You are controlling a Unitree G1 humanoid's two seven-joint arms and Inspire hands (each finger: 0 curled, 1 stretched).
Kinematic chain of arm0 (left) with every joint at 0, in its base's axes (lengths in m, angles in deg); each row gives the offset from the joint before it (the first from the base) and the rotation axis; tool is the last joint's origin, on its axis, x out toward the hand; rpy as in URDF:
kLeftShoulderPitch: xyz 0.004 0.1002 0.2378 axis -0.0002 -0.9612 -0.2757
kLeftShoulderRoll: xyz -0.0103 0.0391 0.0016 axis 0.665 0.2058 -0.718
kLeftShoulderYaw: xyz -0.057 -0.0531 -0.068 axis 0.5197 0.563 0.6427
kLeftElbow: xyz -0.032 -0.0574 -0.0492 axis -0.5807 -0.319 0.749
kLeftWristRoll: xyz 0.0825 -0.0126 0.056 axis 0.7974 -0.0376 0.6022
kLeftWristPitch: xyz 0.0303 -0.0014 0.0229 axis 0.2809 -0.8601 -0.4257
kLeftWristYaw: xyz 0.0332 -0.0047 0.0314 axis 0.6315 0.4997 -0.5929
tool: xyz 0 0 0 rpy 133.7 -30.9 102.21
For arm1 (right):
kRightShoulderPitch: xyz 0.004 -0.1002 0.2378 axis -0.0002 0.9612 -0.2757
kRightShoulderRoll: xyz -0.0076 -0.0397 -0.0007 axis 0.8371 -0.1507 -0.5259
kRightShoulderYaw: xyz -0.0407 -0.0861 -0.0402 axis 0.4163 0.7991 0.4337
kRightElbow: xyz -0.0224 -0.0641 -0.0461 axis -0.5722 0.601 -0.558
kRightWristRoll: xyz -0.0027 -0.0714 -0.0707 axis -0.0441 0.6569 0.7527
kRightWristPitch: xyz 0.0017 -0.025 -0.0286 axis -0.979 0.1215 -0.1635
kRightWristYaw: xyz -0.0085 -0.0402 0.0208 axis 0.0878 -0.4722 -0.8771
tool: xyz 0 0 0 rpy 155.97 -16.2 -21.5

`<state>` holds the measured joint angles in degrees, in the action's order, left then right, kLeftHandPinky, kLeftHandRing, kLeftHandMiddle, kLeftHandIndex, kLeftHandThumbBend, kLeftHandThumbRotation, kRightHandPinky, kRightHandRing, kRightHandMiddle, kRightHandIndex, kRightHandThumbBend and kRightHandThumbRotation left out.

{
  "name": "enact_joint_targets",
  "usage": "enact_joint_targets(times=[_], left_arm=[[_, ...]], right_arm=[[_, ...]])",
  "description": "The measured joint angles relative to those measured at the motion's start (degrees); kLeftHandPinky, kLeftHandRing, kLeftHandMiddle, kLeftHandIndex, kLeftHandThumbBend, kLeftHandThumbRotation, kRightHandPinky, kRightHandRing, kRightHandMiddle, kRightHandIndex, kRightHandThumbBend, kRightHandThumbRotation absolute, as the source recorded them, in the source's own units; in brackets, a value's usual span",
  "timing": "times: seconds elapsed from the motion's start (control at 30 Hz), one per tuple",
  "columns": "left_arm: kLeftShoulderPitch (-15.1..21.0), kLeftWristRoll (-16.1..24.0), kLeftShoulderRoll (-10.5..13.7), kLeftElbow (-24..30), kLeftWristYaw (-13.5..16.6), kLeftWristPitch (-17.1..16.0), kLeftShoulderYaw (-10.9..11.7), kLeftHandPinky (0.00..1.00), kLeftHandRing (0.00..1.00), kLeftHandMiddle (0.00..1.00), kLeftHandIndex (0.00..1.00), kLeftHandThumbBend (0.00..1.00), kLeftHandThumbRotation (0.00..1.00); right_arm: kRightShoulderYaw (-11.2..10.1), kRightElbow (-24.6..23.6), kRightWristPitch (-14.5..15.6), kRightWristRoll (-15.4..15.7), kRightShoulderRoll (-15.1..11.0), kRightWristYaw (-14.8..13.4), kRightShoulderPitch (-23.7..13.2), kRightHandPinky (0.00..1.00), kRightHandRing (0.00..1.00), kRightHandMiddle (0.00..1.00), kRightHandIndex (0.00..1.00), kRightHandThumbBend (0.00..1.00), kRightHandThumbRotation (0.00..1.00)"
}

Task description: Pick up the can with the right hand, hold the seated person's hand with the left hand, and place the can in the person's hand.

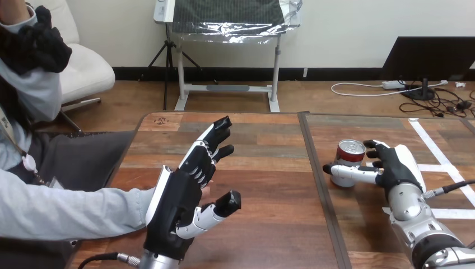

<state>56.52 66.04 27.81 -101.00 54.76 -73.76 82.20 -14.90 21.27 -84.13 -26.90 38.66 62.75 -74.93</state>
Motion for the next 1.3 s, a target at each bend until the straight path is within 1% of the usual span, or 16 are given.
enact_joint_targets(times=[0.43,0.93,1.3], left_arm=[[-0.4,-0.1,0.0,0.0,-0.3,0.0,0.0,0.85,0.93,0.94,0.89,1.00,0.60],[-0.4,0.2,0.0,0.0,0.0,0.0,0.1,0.85,0.93,0.93,0.88,1.00,0.61],[-0.7,0.4,0.0,0.0,0.4,0.0,0.1,0.85,0.93,0.94,0.89,1.00,0.62]], right_arm=[[0.4,0.0,0.1,0.3,0.0,0.0,-1.4,0.84,0.87,0.88,0.90,1.00,0.35],[0.4,0.0,0.1,0.2,0.3,0.0,-3.1,0.85,0.88,0.88,0.90,1.00,0.32],[0.6,0.0,0.4,0.3,0.6,0.0,-4.1,0.83,0.87,0.87,0.90,1.00,0.34]])
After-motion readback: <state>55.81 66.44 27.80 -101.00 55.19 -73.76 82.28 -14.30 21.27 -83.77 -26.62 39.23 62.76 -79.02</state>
